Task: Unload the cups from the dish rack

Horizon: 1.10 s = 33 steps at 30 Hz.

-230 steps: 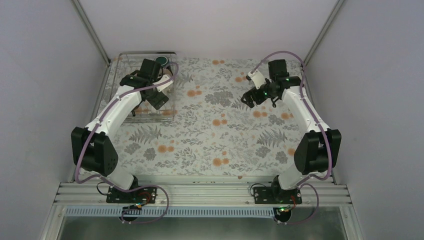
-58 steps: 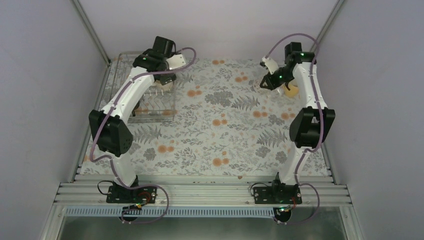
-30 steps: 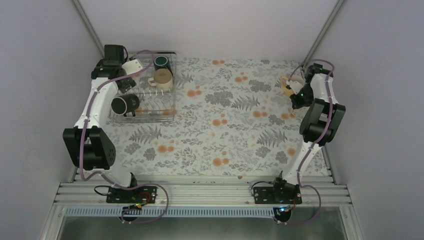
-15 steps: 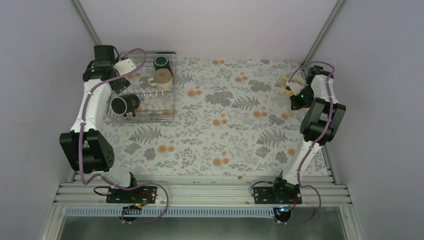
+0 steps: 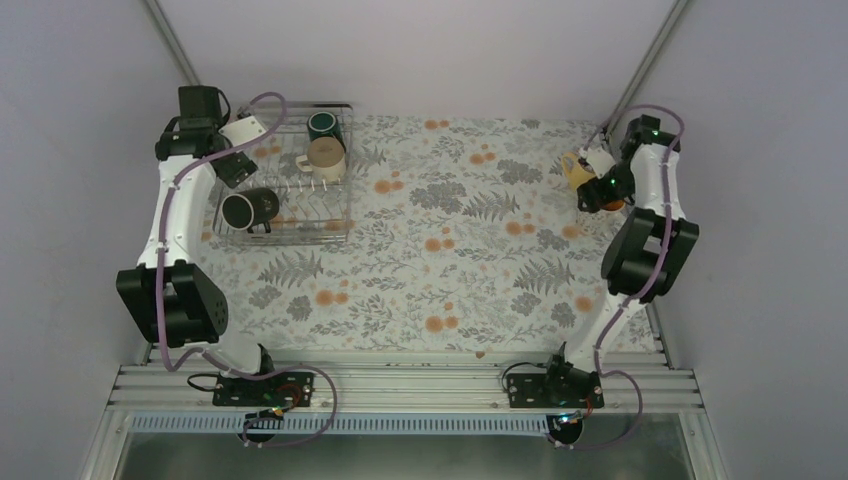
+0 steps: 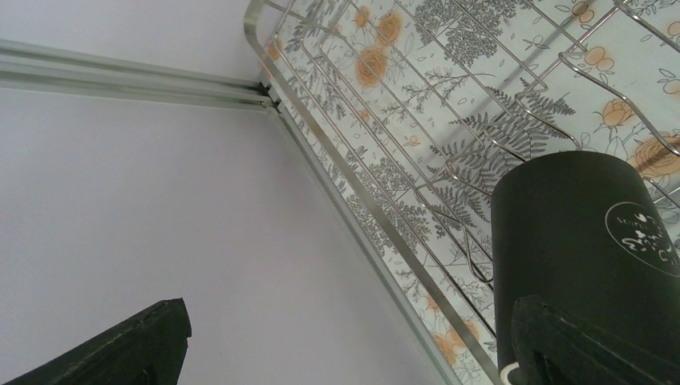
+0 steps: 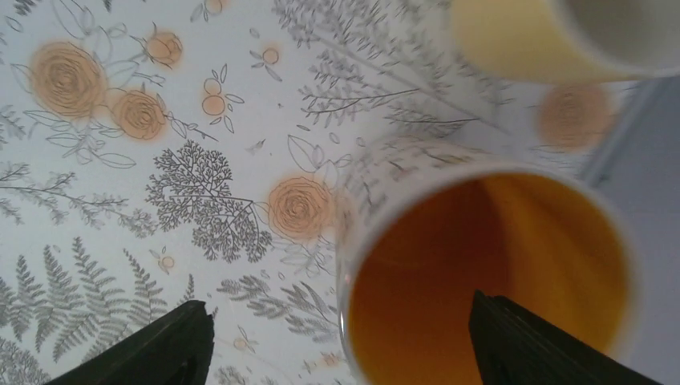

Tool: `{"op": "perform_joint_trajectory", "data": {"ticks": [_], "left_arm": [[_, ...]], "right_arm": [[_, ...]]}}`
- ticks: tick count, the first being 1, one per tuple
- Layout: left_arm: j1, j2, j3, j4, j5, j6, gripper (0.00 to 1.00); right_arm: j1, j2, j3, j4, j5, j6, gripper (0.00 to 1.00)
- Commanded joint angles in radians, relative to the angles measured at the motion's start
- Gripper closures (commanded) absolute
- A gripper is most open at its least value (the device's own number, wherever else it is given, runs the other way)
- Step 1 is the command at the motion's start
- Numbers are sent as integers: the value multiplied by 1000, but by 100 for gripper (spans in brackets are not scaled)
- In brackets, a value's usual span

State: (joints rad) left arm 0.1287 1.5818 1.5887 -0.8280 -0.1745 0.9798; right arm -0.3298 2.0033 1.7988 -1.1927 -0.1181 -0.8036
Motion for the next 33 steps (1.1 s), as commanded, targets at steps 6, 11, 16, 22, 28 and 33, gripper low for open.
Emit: {"op": "perform_joint_trajectory", "data": {"ticks": [6,11,16,22,28,33], "left_arm": [[25,29,88,-178,85,16,0],[25,94,158,-302,69,9,0],[29,115,244,-441,70,-49,0],[31,73,176,-527,205,-137,0],[40,-64,-88,-316,295,-196,0],[82,-144,-225,-96,366,-252,0]], "right_arm": [[69,-271,73,-87,-54,-13,0],[189,-333,3,-87,-147,30,0],[276,-382,-101,-28,-243,69,0],[321,-399,-254,78,-283,78,0],[352,-419,-334,134,-320,87,0],[368,-443,-377,143,-358,74,0]]}}
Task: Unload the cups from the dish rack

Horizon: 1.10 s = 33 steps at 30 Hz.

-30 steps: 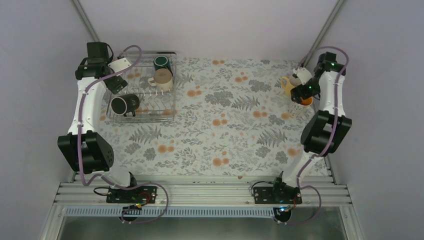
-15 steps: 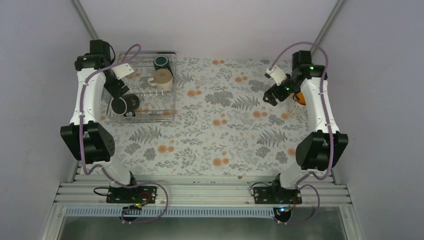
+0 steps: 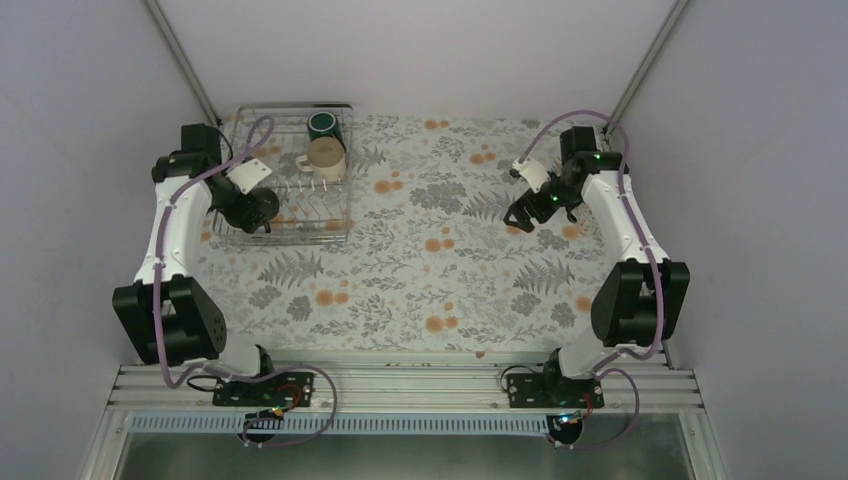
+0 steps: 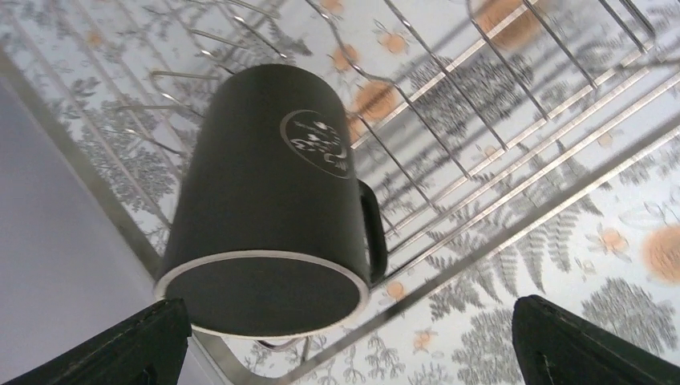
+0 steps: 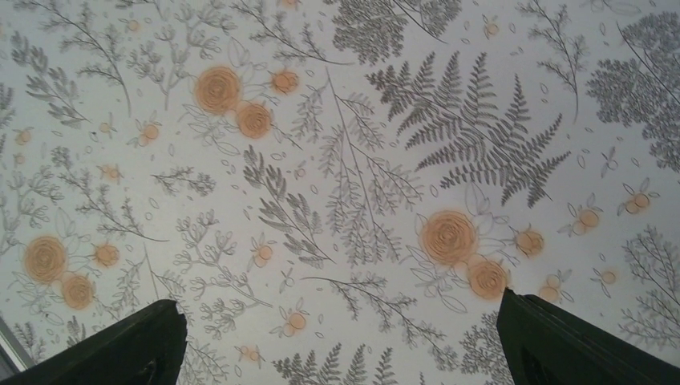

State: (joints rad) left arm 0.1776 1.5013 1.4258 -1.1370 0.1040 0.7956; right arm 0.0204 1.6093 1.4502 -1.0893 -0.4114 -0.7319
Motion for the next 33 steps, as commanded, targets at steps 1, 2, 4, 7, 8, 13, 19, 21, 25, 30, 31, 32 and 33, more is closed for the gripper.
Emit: {"op": "perform_joint_trajectory", "data": {"ticks": [1,2,4,7,8,13,19,21,25,30,31,32,33], "left_arm": [[40,-72,-82,248,90,-76,0],[43,-76,-98,280,88,-82,0],[57,-87,-125,335,110,-88,0],[67,-73,-152,369,139,-95,0],[69,-57,-158,365,143,-99,0],[132,-22,-220,422,215,-100,0],[219,-2,-269,459,310,-72,0],[240,4,-278,452,351,-60,0],[259,12,-299,445,406,-43,0],[267,23,-331,479,401,-42,0],[270,25,-338,484,398,-41,0],[273,25,-340,490,398,-40,0],[275,25,-341,491,400,-40,0]], "right_arm": [[19,-53,-36,42,-65,1,0],[20,-57,-43,45,-67,-1,0],[20,-65,-59,49,-69,-3,0],[19,-72,-81,58,-66,-2,0],[19,-72,-86,61,-65,-2,0],[20,-81,-99,78,-72,3,0],[22,-70,-83,69,-79,10,0],[23,-65,-76,66,-85,16,0],[31,-60,-65,66,-96,29,0],[39,-56,-65,65,-101,38,0],[41,-55,-65,64,-101,38,0],[42,-56,-65,65,-101,38,0],[42,-57,-65,65,-101,39,0]]}}
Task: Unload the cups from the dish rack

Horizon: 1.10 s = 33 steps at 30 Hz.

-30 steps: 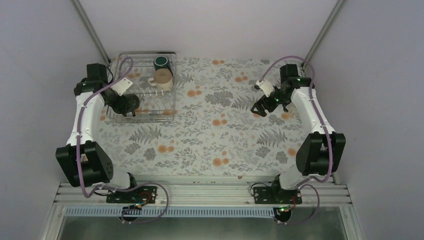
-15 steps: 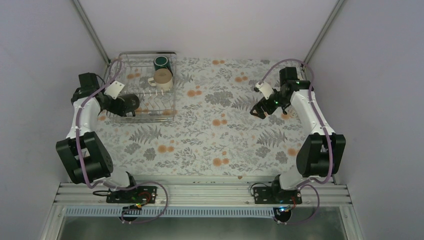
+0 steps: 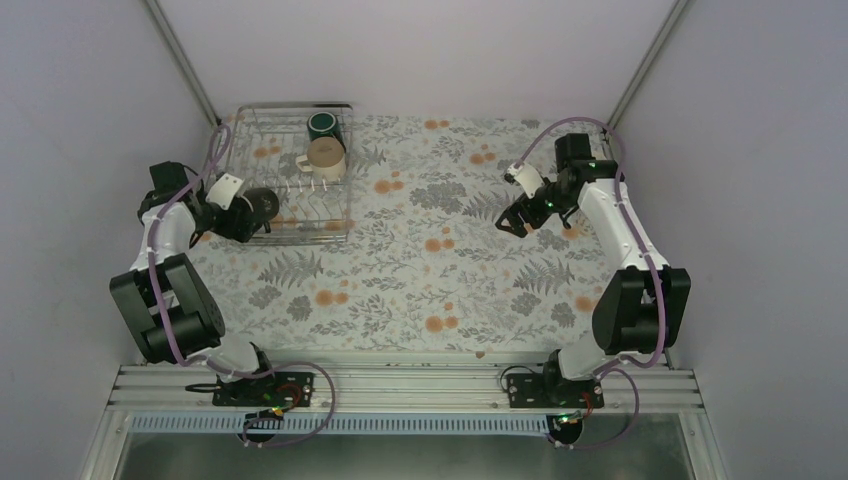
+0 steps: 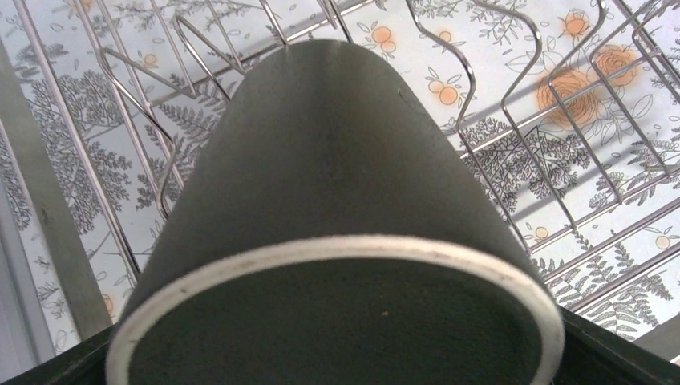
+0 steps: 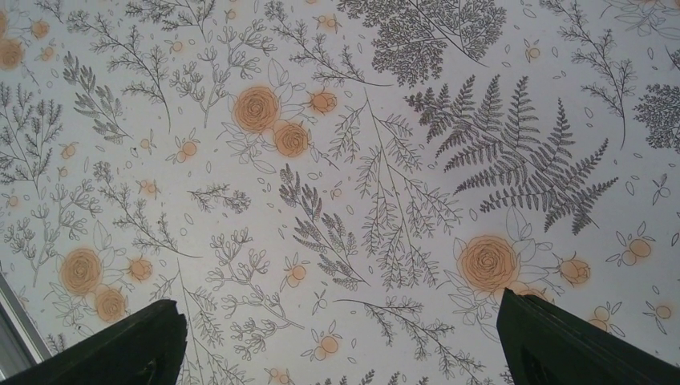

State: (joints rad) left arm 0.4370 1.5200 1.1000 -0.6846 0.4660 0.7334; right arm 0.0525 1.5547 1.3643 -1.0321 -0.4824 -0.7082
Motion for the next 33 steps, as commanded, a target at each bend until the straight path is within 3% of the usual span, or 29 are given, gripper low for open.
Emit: {"op": "perform_joint_trajectory", "data": {"ticks": [1,11,14,19,21,22,27,33], "left_arm": [[17,7,-15,38,44,24,0],[22,9,-24,40,104,34,2],[23,25,-17,31,101,37,15],[23,38,-20,19,98,52,27],[23,29,-21,12,112,60,50],[23,25,-22,10,119,58,56],[22,-14,36,-59,167,73,56],[23,-67,226,-195,217,74,55]], "right_arm": [[10,-2,21,7,-31,14,0],[19,-7,14,5,-48,15,0],[20,-9,25,-5,-59,8,0],[22,-22,30,-13,-79,-1,1],[23,-24,26,-15,-80,-3,2],[23,-22,27,-15,-80,-3,2],[31,-20,52,-27,-99,-1,2],[52,-2,107,-43,-107,11,1]]}}
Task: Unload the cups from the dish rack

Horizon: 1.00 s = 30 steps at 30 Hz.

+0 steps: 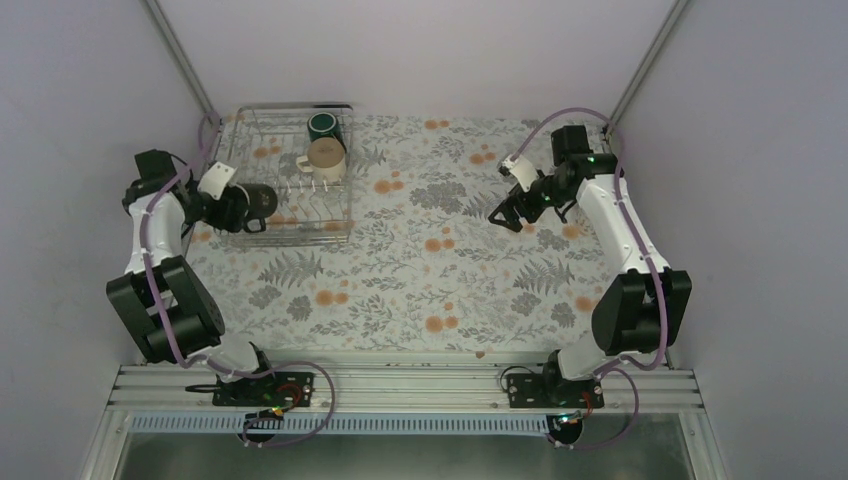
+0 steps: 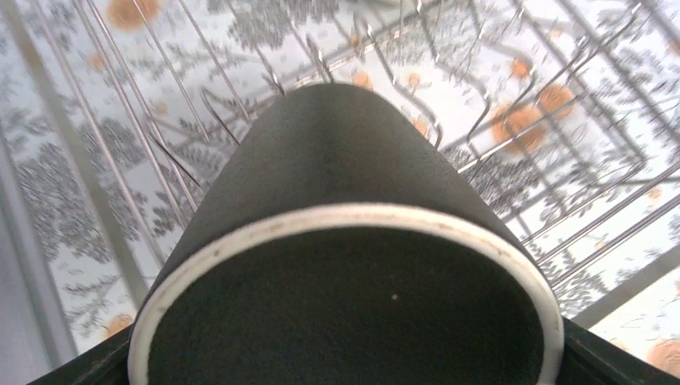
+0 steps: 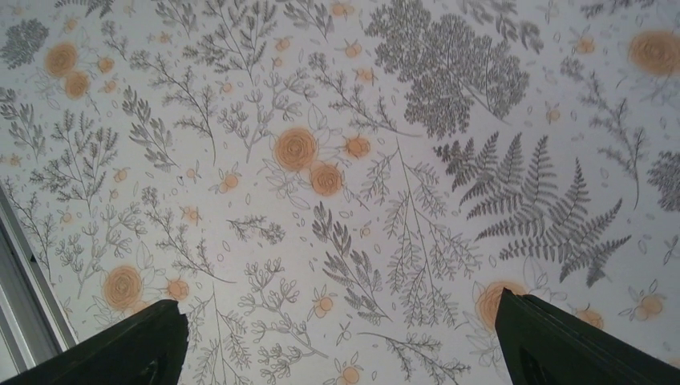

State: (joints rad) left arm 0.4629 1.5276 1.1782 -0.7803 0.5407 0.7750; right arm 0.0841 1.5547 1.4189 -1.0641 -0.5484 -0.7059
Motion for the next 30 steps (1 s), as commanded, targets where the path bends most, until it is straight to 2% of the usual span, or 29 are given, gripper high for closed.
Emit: {"op": "perform_joint_trajectory", "data": {"ticks": [1,7,11,16,24,28,30], "left_arm": [[-3,-80,181,-123,153,34,55],[-6,-88,275,-180,251,18,54],[-30,-73,288,-174,335,-9,54],[-133,-93,270,-94,387,-77,53],[-320,-66,349,13,427,-227,50],[-383,-54,364,79,420,-286,50],[-413,-40,386,83,414,-301,50]], "right_arm": [[26,1,60,-13,-43,11,1],[46,40,122,-19,-113,23,0],[47,91,206,-53,-310,-3,0],[62,173,305,-76,-595,-37,0],[115,397,534,-194,-885,-101,0],[117,484,605,-199,-1066,-90,0],[122,510,618,-186,-1103,-82,0]]}}
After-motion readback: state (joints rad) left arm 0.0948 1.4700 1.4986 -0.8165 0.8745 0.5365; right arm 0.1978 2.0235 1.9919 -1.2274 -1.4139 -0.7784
